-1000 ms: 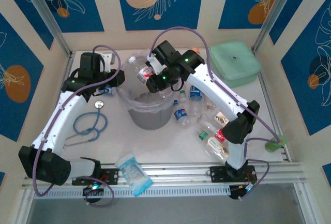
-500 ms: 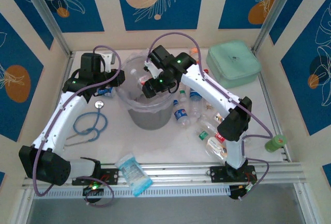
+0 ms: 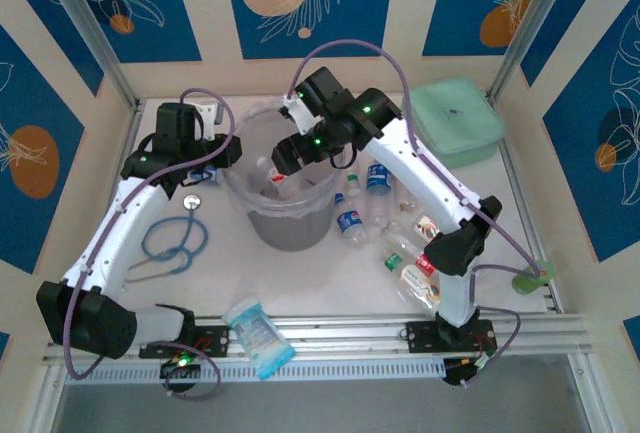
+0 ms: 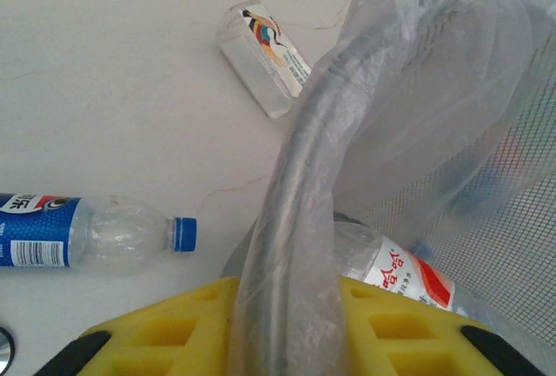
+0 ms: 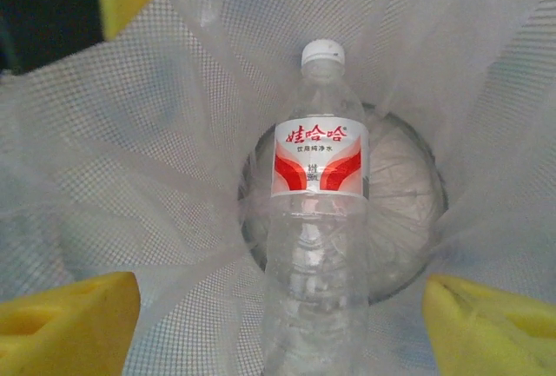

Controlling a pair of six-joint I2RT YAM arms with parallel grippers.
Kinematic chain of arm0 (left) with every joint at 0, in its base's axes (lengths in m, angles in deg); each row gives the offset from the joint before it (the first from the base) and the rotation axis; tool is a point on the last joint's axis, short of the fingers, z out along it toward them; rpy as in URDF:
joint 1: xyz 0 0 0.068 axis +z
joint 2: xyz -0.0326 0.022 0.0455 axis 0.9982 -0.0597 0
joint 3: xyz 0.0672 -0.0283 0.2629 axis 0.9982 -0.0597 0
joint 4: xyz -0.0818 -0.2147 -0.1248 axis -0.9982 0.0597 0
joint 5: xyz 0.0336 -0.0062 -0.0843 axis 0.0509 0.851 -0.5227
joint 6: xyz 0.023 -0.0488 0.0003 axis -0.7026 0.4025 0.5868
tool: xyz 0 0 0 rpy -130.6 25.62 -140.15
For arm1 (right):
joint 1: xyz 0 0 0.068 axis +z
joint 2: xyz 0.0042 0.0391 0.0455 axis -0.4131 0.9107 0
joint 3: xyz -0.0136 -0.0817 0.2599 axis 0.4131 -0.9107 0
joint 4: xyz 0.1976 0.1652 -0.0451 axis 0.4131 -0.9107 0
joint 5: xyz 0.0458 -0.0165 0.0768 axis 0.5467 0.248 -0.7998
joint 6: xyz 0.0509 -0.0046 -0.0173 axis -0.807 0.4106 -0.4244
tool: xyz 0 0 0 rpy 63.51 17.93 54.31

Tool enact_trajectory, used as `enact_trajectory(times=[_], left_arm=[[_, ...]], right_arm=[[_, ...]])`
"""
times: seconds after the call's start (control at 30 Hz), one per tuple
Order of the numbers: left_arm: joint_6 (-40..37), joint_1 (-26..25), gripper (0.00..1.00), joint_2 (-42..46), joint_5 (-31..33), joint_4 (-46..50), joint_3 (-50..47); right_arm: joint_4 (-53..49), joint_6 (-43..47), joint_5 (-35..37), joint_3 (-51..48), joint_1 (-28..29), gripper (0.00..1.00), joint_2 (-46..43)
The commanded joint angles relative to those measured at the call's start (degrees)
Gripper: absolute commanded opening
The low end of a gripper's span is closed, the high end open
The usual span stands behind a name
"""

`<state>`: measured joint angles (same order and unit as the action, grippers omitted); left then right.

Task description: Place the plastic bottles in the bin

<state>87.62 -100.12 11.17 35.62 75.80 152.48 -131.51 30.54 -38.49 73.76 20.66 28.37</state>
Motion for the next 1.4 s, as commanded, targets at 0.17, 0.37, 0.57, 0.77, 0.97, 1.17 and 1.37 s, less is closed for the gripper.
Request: enact_trajectory(times=[0.17,0.37,0.57,0.77,0.97,1.17,1.37], left_arm=[[0.05,-0.31,0.29,1.12,0.77,-0.25,-1.19],[0.20,-0.33,0.29,1.04,0.77,-0.43,-1.47],[0.36,-0.35,0.29,0.95,0.50,-0.68,-1.62],[0.46,-0.28,0.28,1.14,0.50,-0.74,-1.75],[0.45,-0.26,0.28,1.28,0.41,-0.87,-1.80],[0.49,-0.34,0.28,1.36,0.59,-0.78,-1.83],[0.40,-0.27,0.28,1.49,0.85,-0.78,-1.88]], right_arm=[[-4.82,3.57,2.17,2.17,-0.85,0.68,-1.53],[-5.90,6.95,1.84,2.73,0.39,0.48,5.39],[-4.22,7.94,1.39,2.05,1.60,0.42,13.79],[1.52,5.55,-2.60,-6.84,2.96,0.34,18.70],[10.88,0.94,-5.25,-17.28,3.52,0.32,18.54],[13.08,0.17,-4.78,-18.43,3.55,0.32,15.25],[9.41,0.92,-2.32,-12.39,4.42,0.42,6.74]])
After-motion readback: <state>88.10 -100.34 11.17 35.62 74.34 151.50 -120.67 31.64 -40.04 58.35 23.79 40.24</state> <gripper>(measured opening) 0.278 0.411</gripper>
